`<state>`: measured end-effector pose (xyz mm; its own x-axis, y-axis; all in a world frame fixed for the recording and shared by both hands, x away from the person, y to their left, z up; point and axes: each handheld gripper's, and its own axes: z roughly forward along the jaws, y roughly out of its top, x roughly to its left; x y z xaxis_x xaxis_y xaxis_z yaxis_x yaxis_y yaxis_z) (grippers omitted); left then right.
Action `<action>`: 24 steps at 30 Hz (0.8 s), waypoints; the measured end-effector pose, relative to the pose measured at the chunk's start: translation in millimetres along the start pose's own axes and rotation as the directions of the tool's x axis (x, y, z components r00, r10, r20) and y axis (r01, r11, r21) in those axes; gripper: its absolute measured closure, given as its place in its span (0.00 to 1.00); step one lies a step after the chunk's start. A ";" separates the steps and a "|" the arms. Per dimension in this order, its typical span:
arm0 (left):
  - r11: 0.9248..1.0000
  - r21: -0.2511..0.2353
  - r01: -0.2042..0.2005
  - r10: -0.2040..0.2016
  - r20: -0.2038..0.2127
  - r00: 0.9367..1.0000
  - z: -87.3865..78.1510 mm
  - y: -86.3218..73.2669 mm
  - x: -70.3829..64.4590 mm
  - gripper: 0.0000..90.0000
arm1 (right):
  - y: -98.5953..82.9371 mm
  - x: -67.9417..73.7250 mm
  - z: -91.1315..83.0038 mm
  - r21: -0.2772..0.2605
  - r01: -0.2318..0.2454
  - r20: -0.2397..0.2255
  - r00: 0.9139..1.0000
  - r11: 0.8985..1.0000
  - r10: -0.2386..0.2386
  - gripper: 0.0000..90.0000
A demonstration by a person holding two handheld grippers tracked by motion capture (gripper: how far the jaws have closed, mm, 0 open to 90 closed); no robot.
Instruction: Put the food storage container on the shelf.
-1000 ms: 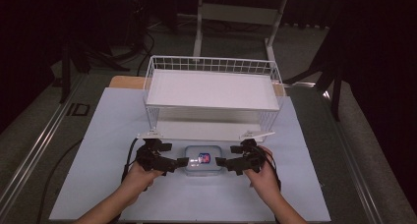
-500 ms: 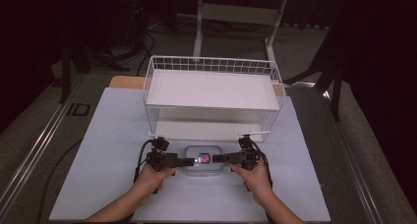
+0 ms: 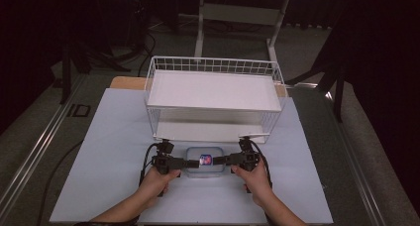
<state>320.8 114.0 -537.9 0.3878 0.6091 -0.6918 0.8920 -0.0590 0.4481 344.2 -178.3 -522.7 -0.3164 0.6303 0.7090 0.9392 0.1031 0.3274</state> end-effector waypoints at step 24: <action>0.993 -0.054 -0.107 0.097 -0.170 0.981 -9.4 -16.5 -37.8 0.43 | -30.2 28.9 -3.4 -0.118 0.097 0.144 0.986 0.988 -0.079 0.43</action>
<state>289.3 99.4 -513.8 0.4269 0.7264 -0.5386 0.8314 -0.0810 0.5498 306.3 -165.9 -509.9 -0.3674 0.7241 0.5837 0.8821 0.0722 0.4656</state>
